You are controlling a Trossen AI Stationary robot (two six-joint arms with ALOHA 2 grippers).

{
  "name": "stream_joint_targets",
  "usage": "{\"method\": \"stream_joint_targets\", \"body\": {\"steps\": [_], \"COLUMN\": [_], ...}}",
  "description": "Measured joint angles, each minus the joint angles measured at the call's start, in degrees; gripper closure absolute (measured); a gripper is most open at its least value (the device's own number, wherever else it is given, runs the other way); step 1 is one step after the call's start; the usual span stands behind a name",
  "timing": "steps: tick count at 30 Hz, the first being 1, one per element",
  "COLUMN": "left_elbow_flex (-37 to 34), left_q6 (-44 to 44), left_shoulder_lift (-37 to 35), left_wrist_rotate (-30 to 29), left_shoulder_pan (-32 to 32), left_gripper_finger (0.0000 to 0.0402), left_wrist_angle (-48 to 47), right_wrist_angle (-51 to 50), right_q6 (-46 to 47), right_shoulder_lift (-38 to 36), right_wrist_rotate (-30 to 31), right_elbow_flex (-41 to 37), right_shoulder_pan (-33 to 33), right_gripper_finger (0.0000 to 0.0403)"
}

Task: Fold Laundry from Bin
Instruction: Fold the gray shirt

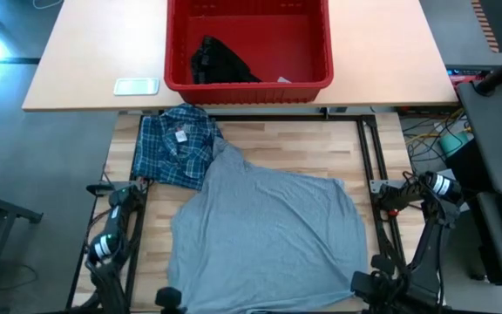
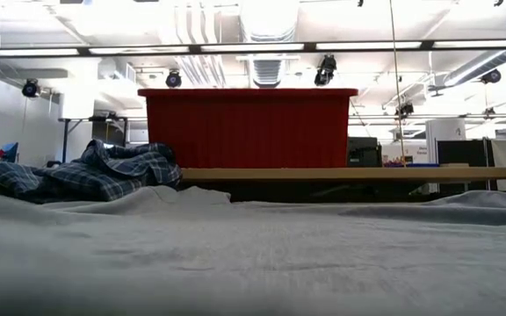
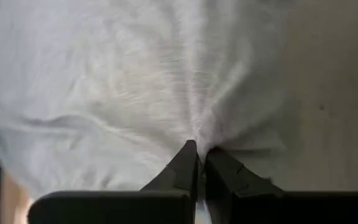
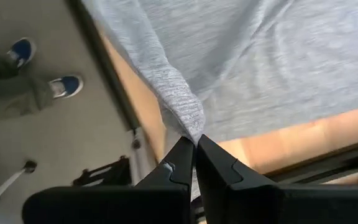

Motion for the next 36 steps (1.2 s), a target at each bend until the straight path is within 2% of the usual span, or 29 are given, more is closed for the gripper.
{"method": "stream_joint_targets", "body": {"steps": [3, 5, 7, 9, 12, 16, 19, 25, 30, 32, 36], "left_elbow_flex": [-5.38, -11.38, -19.43, -28.85, -44.08, -62.52, -70.56, -81.89, -93.93, -96.85, -99.31], "left_q6": [-6.87, -13.38, -20.43, -26.10, -27.38, -23.23, -21.68, -18.85, -23.35, -24.97, -27.34], "left_shoulder_lift": [-4.06, -8.73, -15.07, -21.76, -31.38, -41.20, -48.61, -64.73, -71.06, -71.97, -72.59], "left_wrist_rotate": [-0.03, -0.09, -0.07, 0.03, 0.68, 8.55, 9.24, 6.25, 8.27, 10.81, 12.43], "left_shoulder_pan": [0.50, 0.59, 0.42, 0.37, 1.21, 3.87, 5.89, 12.93, 19.41, 20.60, 22.01], "left_gripper_finger": [0.0401, 0.0401, 0.0401, 0.0401, 0.0401, 0.0401, 0.0401, 0.0402, 0.0400, 0.0390, 0.0344], "left_wrist_angle": [-0.30, -0.02, 1.70, 7.23, 24.68, 55.05, 66.12, 62.76, 64.96, 66.53, 66.88], "right_wrist_angle": [-3.02, -5.80, -8.50, -8.99, -7.57, -0.99, 1.15, -10.67, -6.64, -4.24, -4.36], "right_q6": [0.64, 1.81, 3.00, 2.86, 2.52, 1.91, 2.08, 5.80, 3.31, 1.45, -1.89], "right_shoulder_lift": [-0.69, -1.71, -2.81, -3.98, -5.55, -7.51, -9.23, -13.85, -18.57, -19.33, -20.09], "right_wrist_rotate": [0.24, 1.47, 3.68, 4.54, 4.41, 2.24, 2.04, 10.02, 10.64, 9.28, 0.18], "right_elbow_flex": [-0.37, -0.40, -0.87, -2.69, -7.26, -13.19, -15.06, -17.69, -27.14, -30.33, -35.30], "right_shoulder_pan": [-0.27, -0.35, -0.34, -0.34, -0.35, -0.93, -1.06, -3.81, -9.15, -11.06, -13.66], "right_gripper_finger": [0.0394, 0.0394, 0.0394, 0.0394, 0.0394, 0.0394, 0.0394, 0.0394, 0.0393, 0.0387, 0.0343]}}
